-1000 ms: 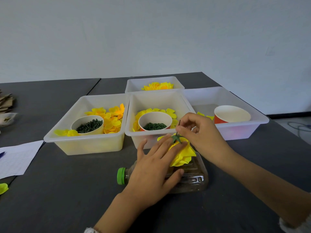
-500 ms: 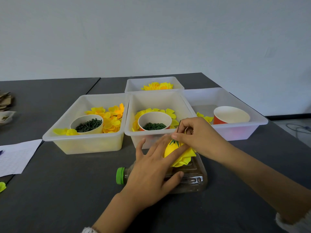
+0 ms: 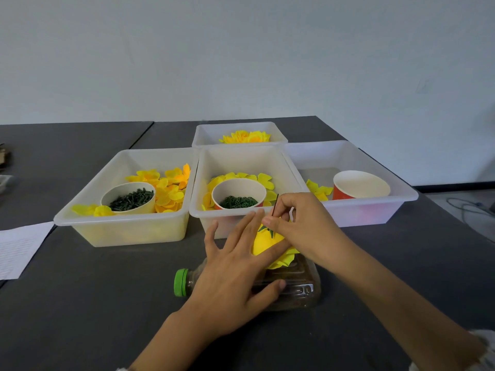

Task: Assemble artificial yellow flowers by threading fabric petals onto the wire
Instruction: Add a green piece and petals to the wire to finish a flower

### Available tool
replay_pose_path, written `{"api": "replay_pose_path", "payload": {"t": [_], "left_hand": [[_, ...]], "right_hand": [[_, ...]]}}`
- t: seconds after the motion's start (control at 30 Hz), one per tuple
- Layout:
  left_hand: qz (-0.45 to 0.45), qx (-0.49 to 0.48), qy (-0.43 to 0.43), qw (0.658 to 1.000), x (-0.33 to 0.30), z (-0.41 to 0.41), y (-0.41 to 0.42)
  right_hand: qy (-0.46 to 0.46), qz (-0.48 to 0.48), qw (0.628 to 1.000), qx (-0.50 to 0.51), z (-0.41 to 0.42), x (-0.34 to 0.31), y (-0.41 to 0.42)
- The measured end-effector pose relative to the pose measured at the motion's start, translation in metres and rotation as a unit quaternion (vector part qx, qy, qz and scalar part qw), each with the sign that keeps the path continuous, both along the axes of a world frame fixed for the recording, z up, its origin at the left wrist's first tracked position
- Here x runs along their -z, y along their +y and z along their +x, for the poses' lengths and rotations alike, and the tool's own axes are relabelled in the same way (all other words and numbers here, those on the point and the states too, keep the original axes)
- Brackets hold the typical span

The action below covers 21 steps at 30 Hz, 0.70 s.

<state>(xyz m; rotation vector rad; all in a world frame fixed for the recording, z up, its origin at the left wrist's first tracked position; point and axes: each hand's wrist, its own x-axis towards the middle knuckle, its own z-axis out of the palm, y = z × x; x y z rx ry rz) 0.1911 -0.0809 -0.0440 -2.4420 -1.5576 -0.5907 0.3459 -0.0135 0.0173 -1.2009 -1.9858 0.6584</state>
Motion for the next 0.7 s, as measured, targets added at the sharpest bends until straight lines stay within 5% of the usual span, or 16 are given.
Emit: {"api": "replay_pose_path", "payload": {"t": [0.4,0.7], "left_hand": [[-0.027,0.016,-0.028,0.999,-0.005,0.0,-0.001],[-0.031,0.011,-0.018,0.999,-0.004,-0.001,-0.001]], "right_hand": [[-0.149,0.066,0.982,0.094,-0.024,0.004,-0.009],[0.106,0.002,0.986,0.129,-0.02,0.017,-0.022]]}}
